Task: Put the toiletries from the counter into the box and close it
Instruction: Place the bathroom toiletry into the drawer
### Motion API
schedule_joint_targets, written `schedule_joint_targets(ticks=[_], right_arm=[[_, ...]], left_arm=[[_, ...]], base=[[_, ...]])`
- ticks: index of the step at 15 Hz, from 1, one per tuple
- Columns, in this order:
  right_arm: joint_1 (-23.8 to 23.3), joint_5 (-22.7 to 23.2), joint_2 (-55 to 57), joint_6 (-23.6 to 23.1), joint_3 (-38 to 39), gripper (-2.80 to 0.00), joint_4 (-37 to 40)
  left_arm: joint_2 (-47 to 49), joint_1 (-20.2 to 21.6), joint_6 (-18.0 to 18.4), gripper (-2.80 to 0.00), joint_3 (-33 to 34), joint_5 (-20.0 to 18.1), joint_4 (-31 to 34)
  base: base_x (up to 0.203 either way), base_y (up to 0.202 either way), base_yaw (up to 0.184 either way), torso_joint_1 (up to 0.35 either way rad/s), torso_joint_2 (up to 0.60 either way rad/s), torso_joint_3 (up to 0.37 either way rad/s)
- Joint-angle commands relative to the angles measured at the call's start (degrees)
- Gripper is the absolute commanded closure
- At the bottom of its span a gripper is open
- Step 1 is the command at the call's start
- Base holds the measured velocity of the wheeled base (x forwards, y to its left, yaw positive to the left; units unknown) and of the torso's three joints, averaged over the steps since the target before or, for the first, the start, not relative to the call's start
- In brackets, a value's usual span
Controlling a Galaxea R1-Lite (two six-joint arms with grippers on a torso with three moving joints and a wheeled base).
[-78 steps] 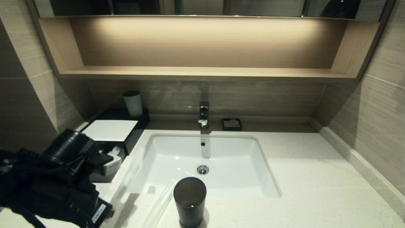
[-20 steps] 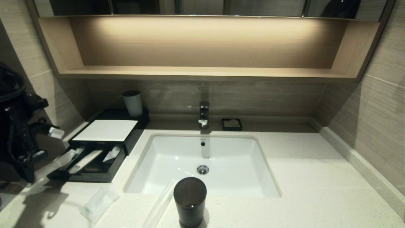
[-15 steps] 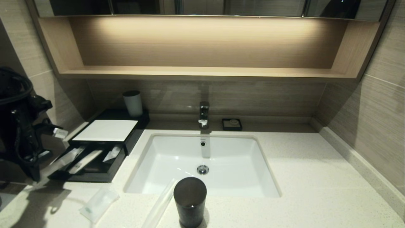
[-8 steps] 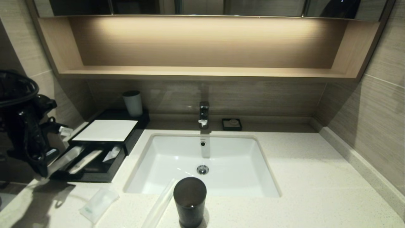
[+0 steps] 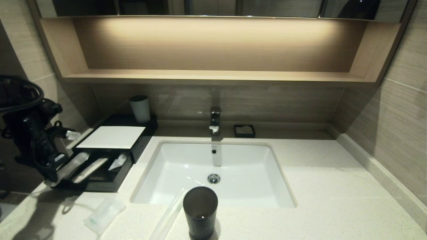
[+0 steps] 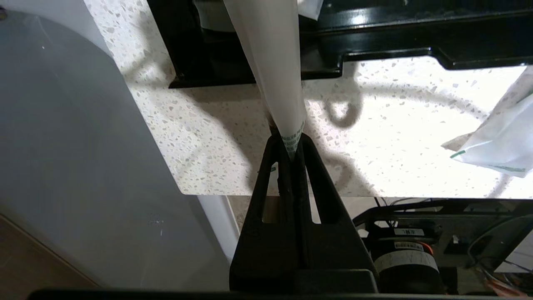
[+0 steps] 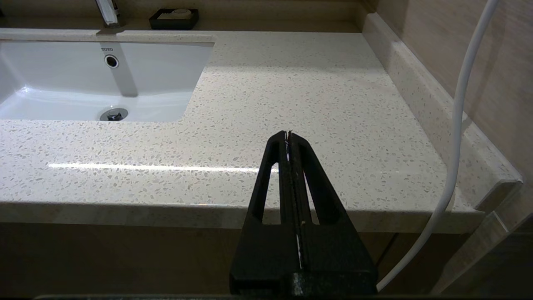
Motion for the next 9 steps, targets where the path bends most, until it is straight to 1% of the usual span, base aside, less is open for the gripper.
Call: schedule_joint_targets(ticks=[1, 9], right_arm=[[-0.04, 0.01, 0.00, -0.05, 0.09, 0.00, -0.01], [0.03, 0.01, 0.00, -0.05, 0.09, 0.00, -0.01]], left_arm=[[0.33, -0.11, 0.17, 0.00, -0.02, 0.06, -0.30], [1.97, -0.37, -0.25, 0.00, -0.02, -0.12, -5.66]], base=[[0.000, 0.000, 0.000, 0.000, 0.00, 0.000], [0.000, 0.000, 0.000, 0.000, 0.00, 0.000]])
